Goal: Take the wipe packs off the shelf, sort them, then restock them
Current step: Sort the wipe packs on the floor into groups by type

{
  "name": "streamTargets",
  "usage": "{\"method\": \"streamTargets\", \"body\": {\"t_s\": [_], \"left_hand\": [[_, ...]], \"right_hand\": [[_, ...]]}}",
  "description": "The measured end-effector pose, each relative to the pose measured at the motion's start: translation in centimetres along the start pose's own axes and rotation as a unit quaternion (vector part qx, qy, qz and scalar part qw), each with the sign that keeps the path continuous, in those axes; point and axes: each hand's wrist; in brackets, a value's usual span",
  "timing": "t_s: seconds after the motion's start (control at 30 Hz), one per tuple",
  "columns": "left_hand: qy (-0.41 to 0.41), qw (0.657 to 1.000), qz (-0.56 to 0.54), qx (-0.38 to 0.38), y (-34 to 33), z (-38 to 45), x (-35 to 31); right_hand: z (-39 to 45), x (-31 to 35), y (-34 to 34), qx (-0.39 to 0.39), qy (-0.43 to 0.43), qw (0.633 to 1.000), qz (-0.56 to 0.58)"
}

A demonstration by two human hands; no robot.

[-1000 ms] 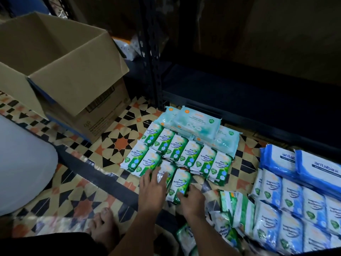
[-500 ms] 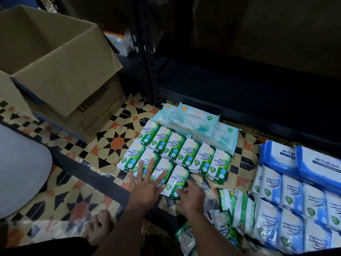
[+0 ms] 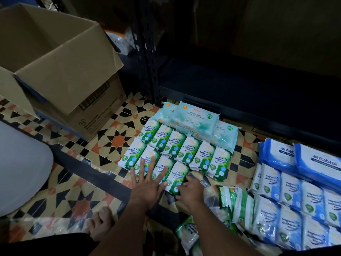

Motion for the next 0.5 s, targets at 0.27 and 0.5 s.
{"method": "streamTargets", "body": {"t_s": [0.27, 0.5], "left_hand": [[0.035, 0.998, -0.008, 0.053, 2.1, 0.0, -1.9], [-0.048, 0.997, -0.060, 0.001, 1.9, -2.3, -5.7]], "right_hand": [[0.5, -0.4, 1.5, 0.050, 0.001, 0.999, -0.011], [0.2, -1.1, 4.5, 0.022, 0.058, 0.995, -0.076]]}}
Point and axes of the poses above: each hand's wrist, its own z-axis towards the middle knuckle, its own y-axis out of the back of the hand, x = y × z, and after that the axes turned 12 degrees about -z, right-handed
